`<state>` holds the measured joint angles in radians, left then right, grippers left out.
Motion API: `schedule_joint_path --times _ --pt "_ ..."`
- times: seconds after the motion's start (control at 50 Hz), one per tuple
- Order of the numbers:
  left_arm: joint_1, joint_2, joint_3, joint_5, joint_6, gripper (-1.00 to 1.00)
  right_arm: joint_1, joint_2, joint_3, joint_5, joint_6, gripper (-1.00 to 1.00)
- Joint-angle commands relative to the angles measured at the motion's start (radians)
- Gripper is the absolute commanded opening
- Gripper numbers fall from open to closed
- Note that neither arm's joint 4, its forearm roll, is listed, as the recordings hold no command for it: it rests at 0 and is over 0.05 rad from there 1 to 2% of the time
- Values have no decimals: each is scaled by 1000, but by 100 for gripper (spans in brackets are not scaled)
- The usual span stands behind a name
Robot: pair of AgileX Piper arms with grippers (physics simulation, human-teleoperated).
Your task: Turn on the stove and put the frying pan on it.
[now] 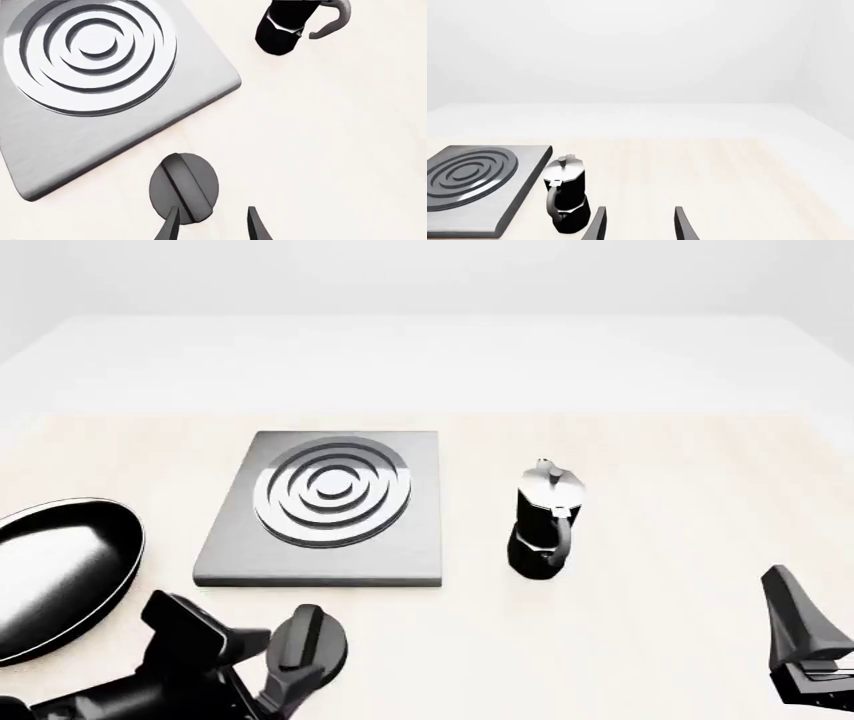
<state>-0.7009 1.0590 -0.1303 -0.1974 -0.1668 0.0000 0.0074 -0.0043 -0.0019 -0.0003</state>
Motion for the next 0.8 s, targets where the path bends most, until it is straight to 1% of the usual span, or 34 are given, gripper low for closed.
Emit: schedule_joint_path --times 0.02,0.34,0.42,0.56,0.62,0.8 --pt "-1 87 34 -105 -13 100 0 0 0 0 0 100" --pt "17 166 54 -199 -6 100 0 0 0 0 0 100" --pt "19 208 58 -241 -7 100 0 0 0 0 0 100" --pt "12 268 63 -300 -22 100 0 0 0 0 0 100" --pt "11 277 65 -311 -21 100 0 0 0 0 0 100" --pt "-14 315 61 -345 -49 100 0 0 0 0 0 100"
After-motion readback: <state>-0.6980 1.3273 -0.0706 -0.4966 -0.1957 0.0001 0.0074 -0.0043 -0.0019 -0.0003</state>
